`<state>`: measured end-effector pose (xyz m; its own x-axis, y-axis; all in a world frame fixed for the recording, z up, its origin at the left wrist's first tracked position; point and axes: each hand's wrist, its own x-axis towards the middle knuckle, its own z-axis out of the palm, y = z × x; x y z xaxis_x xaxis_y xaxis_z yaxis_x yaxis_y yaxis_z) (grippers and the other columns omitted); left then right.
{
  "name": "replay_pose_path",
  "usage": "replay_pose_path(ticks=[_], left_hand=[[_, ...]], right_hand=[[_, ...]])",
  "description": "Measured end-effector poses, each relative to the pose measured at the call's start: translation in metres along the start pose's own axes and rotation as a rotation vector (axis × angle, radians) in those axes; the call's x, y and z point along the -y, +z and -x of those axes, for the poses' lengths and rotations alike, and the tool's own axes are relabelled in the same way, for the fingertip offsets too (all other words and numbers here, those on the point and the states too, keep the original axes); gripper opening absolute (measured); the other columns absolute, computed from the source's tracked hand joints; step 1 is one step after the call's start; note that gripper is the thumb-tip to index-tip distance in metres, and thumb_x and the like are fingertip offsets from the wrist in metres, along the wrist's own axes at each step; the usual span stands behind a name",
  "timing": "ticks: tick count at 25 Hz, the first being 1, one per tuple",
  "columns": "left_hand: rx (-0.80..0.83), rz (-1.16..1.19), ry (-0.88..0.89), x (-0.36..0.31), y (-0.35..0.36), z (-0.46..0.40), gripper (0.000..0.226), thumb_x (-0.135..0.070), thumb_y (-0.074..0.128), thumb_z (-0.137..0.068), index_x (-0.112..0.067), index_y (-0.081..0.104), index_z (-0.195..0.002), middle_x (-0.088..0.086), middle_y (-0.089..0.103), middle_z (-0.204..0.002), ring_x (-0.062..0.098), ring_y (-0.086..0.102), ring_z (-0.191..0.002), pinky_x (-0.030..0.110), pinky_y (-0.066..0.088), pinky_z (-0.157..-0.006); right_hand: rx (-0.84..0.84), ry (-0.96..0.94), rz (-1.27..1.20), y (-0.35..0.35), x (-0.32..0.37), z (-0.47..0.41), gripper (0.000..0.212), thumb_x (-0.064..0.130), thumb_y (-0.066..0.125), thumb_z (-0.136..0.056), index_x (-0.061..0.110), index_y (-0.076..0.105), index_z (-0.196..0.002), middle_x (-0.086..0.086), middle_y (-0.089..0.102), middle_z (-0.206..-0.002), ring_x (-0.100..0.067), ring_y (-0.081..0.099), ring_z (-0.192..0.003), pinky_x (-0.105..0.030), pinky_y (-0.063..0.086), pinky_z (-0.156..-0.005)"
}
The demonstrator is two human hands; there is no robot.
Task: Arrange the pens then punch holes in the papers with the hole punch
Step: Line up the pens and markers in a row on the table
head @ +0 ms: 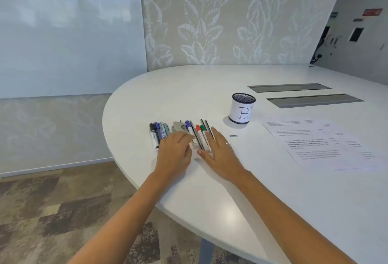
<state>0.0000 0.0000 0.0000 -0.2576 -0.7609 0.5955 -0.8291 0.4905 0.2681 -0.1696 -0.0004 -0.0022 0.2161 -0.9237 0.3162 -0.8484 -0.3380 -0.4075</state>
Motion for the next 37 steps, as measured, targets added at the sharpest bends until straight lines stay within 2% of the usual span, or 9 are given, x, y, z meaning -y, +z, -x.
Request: replay_pose_path(ticks=[3,7,11,15,20,24,29,32,37], left_hand=[[-0.041,-0.025,-0.056,0.023,0.005,-0.019,0.04,-0.018,0.041,-0.085,-0.012,0.058,-0.12,0.006,0.059,-0.129,0.027,0.051,-0.121,0.043,0.044,-0.094],[0.119,-0.113,-0.054,0.046,0.012,-0.038,0.057,-0.034,0.019,-0.09,-0.012,0.05,-0.133,0.006,0.047,-0.144,0.029,0.031,-0.14,0.05,0.023,-0.112],[0.165,-0.166,-0.014,0.054,0.017,-0.037,0.059,-0.036,0.013,-0.093,-0.013,0.048,-0.136,0.001,0.047,-0.145,0.024,0.033,-0.14,0.049,0.013,-0.115],[0.125,-0.277,0.038,0.053,0.018,-0.036,0.051,-0.028,0.026,-0.092,-0.007,0.062,-0.122,0.008,0.062,-0.129,0.026,0.058,-0.12,0.056,0.031,-0.105],[0.152,-0.369,0.065,0.055,0.019,-0.048,0.044,-0.026,0.035,-0.088,-0.011,0.071,-0.109,0.005,0.071,-0.115,0.022,0.068,-0.105,0.059,0.038,-0.097],[0.254,-0.261,0.019,0.05,0.023,-0.066,0.036,-0.019,0.043,-0.097,-0.009,0.056,-0.129,0.007,0.053,-0.14,0.025,0.048,-0.13,0.055,0.017,-0.113],[0.309,-0.233,-0.017,0.04,0.034,-0.087,0.043,-0.023,0.027,-0.102,-0.012,0.036,-0.143,0.002,0.029,-0.155,0.019,0.024,-0.144,0.046,0.003,-0.117],[0.332,-0.248,-0.017,0.03,0.043,-0.096,0.044,-0.024,0.025,-0.102,-0.014,0.032,-0.145,0.0,0.026,-0.157,0.018,0.021,-0.144,0.043,0.003,-0.117],[0.33,-0.147,-0.065,0.012,0.053,-0.099,0.046,-0.028,0.026,-0.101,-0.015,0.03,-0.146,0.0,0.024,-0.157,0.014,0.021,-0.144,0.042,0.003,-0.117]], right_hand=[[0.012,-0.045,0.134,0.011,-0.002,-0.021,0.079,0.063,0.03,-0.086,0.021,0.016,-0.15,-0.009,0.012,-0.159,-0.029,0.011,-0.146,-0.043,0.013,-0.118],[0.124,-0.067,0.203,0.018,-0.001,-0.042,0.073,0.062,0.029,-0.089,0.023,0.014,-0.15,-0.005,0.007,-0.161,-0.024,0.0,-0.147,-0.044,0.008,-0.117],[0.17,-0.076,0.226,0.023,-0.003,-0.055,0.069,0.057,0.028,-0.092,0.023,0.016,-0.15,-0.005,0.011,-0.16,-0.022,0.005,-0.147,-0.04,0.011,-0.119],[0.163,-0.082,0.201,0.025,-0.003,-0.054,0.058,0.041,0.02,-0.098,0.017,0.015,-0.15,-0.004,0.01,-0.16,-0.02,0.005,-0.147,-0.038,0.01,-0.119],[0.129,-0.102,0.246,0.024,-0.007,-0.041,0.076,0.047,-0.007,-0.089,0.011,0.025,-0.147,-0.008,0.02,-0.158,-0.026,0.017,-0.145,-0.039,0.019,-0.118],[0.13,-0.102,0.284,0.014,-0.014,-0.021,0.073,0.041,-0.004,-0.095,0.007,0.043,-0.139,-0.011,0.043,-0.147,-0.031,0.043,-0.133,-0.045,0.037,-0.106],[0.085,-0.153,0.245,-0.004,-0.036,0.015,0.066,0.044,-0.002,-0.095,0.017,0.026,-0.148,0.003,0.02,-0.157,-0.02,0.019,-0.145,-0.042,0.011,-0.117],[0.159,-0.191,0.2,-0.017,-0.039,0.035,0.057,0.038,0.014,-0.095,0.025,0.018,-0.149,0.012,0.007,-0.158,-0.008,0.003,-0.146,-0.03,0.009,-0.12],[0.186,-0.269,0.167,-0.026,-0.033,0.043,0.054,0.034,0.021,-0.096,0.027,0.019,-0.149,0.013,0.008,-0.158,-0.006,0.002,-0.146,-0.027,0.009,-0.118]])
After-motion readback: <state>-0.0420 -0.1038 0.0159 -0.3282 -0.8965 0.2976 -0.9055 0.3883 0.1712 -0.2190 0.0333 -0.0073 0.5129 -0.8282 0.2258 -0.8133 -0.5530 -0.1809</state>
